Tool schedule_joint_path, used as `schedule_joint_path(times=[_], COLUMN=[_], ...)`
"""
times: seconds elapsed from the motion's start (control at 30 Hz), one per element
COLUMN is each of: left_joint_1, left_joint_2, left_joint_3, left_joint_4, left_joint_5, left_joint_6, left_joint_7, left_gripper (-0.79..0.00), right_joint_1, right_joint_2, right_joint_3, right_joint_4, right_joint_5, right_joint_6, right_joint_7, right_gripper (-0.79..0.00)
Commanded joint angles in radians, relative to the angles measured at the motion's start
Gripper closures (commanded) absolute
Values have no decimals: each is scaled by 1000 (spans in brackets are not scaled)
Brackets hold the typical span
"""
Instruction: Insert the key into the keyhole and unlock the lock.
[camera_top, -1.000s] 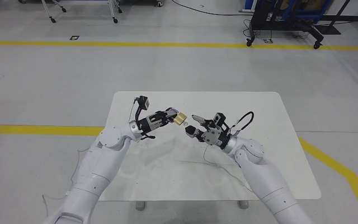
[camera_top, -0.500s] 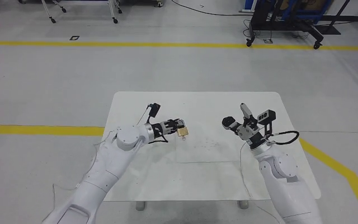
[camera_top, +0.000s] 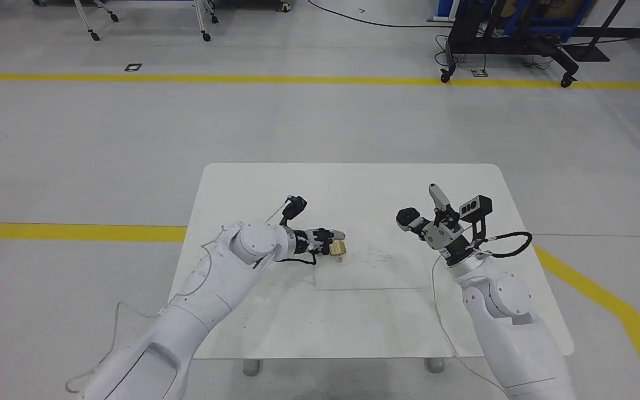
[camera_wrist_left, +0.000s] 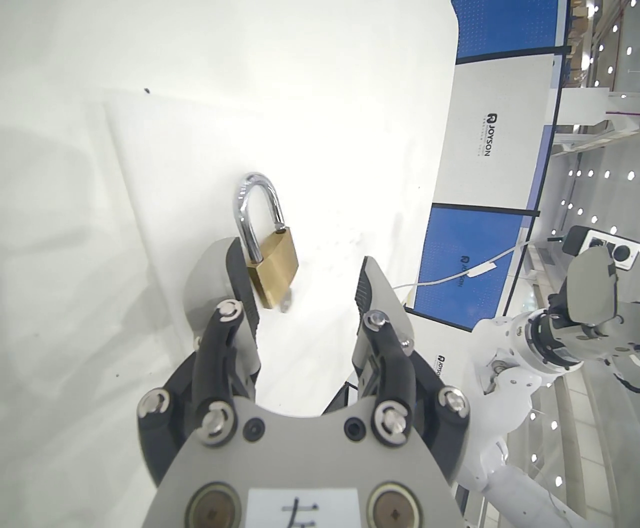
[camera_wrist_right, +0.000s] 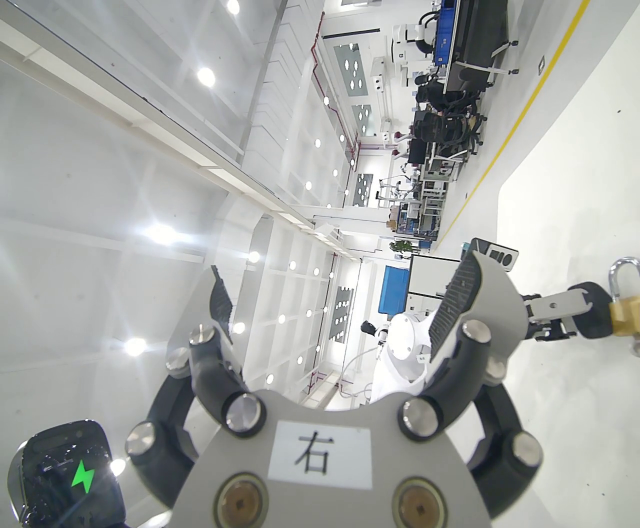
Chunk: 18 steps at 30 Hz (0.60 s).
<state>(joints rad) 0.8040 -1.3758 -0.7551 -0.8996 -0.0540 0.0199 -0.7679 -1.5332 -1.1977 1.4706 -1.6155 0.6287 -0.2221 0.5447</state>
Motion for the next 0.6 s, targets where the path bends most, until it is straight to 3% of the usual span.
schedule_joint_path(times=[0.0, 0.27, 0.43, 0.57], left_joint_1=[0, 38, 129, 219], left_joint_2=[0, 38, 95, 132], left_joint_3=[-12, -140, -297, -394], left_joint_4=[-1, -77, -233, -369], left_joint_5=[-23, -104, -37, 127], left_joint_6=[-28, -189, -296, -341], left_joint_7=[-11, -68, -13, 83], left_gripper=[-514, -662, -708, -785], right_joint_1=[0, 0, 2, -6], right_joint_2=[0, 0, 0, 1], right_joint_3=[0, 0, 8, 55], right_joint_4=[0, 0, -3, -23], right_joint_5=[0, 0, -17, -77], right_joint_6=[0, 0, -14, -129], right_joint_7=[0, 0, -20, -87], right_gripper=[-785, -785, -785, -785])
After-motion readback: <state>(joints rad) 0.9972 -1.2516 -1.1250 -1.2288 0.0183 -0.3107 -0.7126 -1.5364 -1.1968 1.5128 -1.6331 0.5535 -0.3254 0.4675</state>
